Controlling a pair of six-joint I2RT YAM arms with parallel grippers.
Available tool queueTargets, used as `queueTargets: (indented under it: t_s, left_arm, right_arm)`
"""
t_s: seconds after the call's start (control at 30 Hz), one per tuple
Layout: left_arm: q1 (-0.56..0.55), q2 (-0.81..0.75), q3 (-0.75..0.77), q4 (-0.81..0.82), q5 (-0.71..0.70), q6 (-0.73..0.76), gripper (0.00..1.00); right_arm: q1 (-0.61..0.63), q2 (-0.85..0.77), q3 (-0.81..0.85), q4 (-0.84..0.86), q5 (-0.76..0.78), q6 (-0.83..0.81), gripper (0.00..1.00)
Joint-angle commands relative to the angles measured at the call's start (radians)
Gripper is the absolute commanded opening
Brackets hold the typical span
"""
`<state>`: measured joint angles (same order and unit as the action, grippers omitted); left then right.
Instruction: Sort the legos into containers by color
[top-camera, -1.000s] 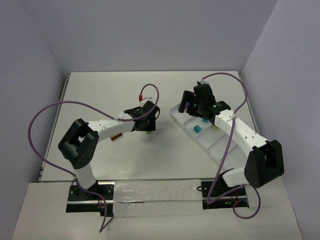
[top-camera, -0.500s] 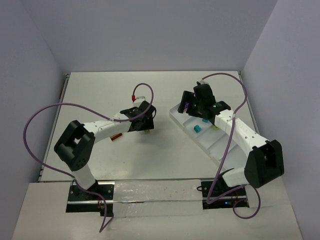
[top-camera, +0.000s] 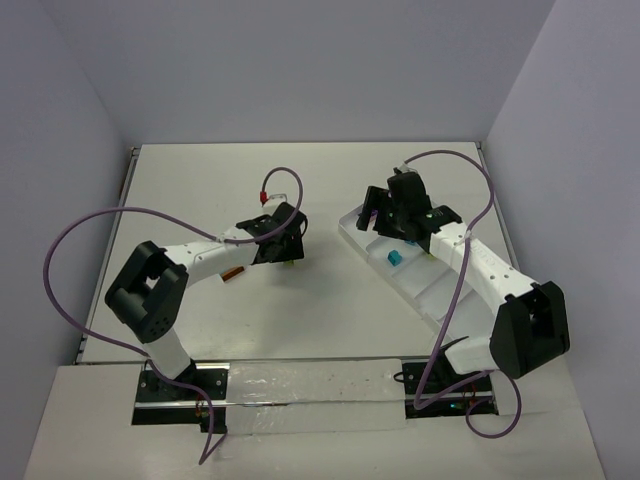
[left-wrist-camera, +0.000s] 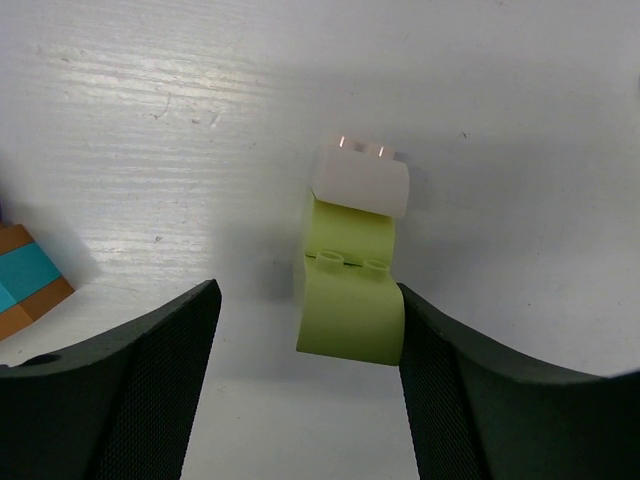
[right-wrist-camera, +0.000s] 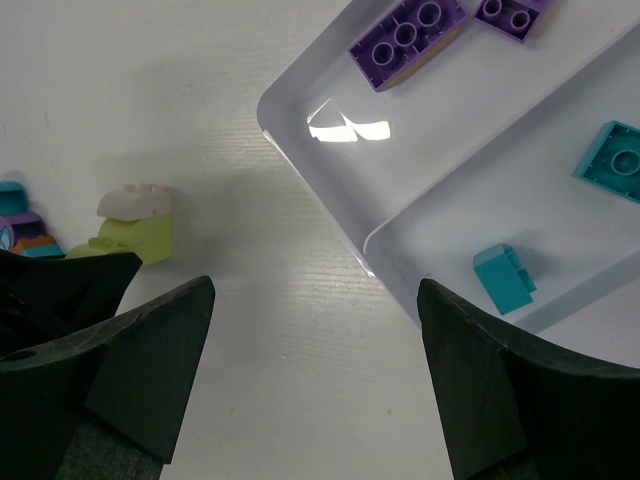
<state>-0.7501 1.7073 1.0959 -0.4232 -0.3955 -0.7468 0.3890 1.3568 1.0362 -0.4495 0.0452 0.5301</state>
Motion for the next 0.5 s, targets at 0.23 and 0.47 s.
queueTargets:
  t_s: [0.23,0.47]
  left_arm:
    - [-0.023,0.03,0.039,0.062,-0.026,0.081,0.56]
    - [-0.022,0.067,0.061,0.07,-0.022,0.092,0.64]
  right_arm:
    - [-0.009,-0.034,-0.011,0.023,0.003,0.0,0.89]
    - [-0.009,-0.022,0.012,0.019,-0.002,-0.01,0.89]
